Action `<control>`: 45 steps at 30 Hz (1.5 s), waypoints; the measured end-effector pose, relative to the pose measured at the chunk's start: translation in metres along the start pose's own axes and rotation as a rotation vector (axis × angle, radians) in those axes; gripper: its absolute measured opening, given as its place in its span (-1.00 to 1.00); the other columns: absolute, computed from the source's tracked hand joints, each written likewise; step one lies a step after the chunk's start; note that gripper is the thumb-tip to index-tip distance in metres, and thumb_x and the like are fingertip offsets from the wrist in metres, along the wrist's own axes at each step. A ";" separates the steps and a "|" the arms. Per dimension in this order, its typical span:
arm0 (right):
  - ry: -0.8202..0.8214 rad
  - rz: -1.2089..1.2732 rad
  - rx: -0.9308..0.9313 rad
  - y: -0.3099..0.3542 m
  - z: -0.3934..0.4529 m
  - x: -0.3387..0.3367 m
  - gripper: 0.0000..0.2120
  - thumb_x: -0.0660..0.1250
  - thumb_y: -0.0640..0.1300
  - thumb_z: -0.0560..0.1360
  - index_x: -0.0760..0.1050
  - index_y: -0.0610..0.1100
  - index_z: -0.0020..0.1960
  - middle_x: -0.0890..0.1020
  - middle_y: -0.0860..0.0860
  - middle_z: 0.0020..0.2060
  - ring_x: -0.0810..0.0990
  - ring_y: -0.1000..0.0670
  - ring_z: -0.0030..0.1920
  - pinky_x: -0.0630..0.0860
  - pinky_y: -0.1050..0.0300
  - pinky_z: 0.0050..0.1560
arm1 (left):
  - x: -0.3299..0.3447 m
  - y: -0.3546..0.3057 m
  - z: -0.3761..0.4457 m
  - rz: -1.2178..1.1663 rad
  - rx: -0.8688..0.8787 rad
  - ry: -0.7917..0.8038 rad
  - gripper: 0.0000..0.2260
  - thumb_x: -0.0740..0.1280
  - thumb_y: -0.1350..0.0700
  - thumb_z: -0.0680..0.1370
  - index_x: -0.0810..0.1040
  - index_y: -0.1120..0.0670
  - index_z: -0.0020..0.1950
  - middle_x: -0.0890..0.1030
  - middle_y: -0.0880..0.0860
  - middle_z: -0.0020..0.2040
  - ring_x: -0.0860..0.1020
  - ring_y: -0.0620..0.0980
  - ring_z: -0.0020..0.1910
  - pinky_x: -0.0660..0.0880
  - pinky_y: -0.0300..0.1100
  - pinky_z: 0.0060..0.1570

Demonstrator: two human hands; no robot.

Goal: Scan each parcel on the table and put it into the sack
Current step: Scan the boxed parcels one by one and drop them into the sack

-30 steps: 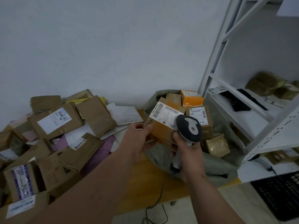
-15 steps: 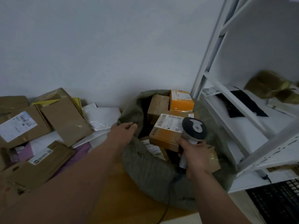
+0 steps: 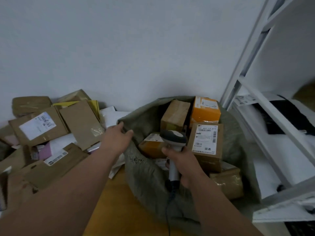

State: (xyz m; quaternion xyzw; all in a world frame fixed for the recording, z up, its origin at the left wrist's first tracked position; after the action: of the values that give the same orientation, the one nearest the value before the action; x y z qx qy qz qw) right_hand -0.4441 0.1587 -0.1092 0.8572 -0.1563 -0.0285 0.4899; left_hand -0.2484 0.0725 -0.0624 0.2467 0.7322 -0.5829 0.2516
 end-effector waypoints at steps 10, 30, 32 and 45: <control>-0.064 0.022 -0.100 -0.001 -0.028 0.022 -0.75 0.42 -0.24 0.51 0.49 0.00 0.11 0.64 -0.10 0.02 0.61 -0.12 0.09 0.57 -0.10 0.21 | -0.028 0.030 -0.009 0.015 0.047 -0.139 -0.55 0.28 -0.07 0.58 0.37 -0.09 0.47 0.21 0.05 0.54 0.24 0.14 0.48 0.27 0.19 0.40; 0.049 -0.209 -0.066 -0.115 -0.090 0.308 -0.87 0.38 -0.20 0.53 0.57 -0.27 -0.13 0.65 -0.24 -0.25 0.61 -0.16 -0.22 0.62 -0.09 -0.16 | -0.246 0.275 -0.074 0.026 -0.232 -0.199 -0.65 0.23 -0.05 0.59 0.49 -0.07 0.37 0.47 0.07 0.36 0.42 0.14 0.32 0.36 0.04 0.33; 0.030 -0.200 -0.043 -0.122 -0.083 0.322 -0.85 0.37 -0.19 0.51 0.57 -0.27 -0.18 0.66 -0.20 -0.31 0.60 -0.17 -0.23 0.61 -0.18 -0.07 | -0.256 0.292 -0.077 -0.054 -0.246 -0.215 -0.66 0.26 -0.05 0.57 0.51 -0.10 0.35 0.52 0.06 0.31 0.49 0.14 0.25 0.45 0.07 0.27; -0.057 -0.267 0.073 -0.141 0.005 0.335 -0.80 0.42 0.03 0.47 0.57 -0.10 -0.04 0.64 -0.14 -0.09 0.60 -0.24 0.04 0.52 -0.33 0.20 | -0.214 0.303 -0.011 -0.176 -0.328 -0.005 -0.85 0.24 0.10 0.62 0.52 -0.07 0.15 0.56 0.00 0.06 0.53 -0.01 -0.01 0.51 -0.12 -0.02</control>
State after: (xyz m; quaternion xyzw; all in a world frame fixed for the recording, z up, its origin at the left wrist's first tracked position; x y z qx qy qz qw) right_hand -0.0935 0.1214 -0.1964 0.8863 -0.0556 -0.1122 0.4458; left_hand 0.1097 0.1288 -0.1406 0.1358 0.8356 -0.4760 0.2382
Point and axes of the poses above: each hand's wrist, its own z-axis towards the middle knuckle, its own x-axis out of the palm, y = z × x, the point moved 4 cm from there along z, towards the middle knuckle
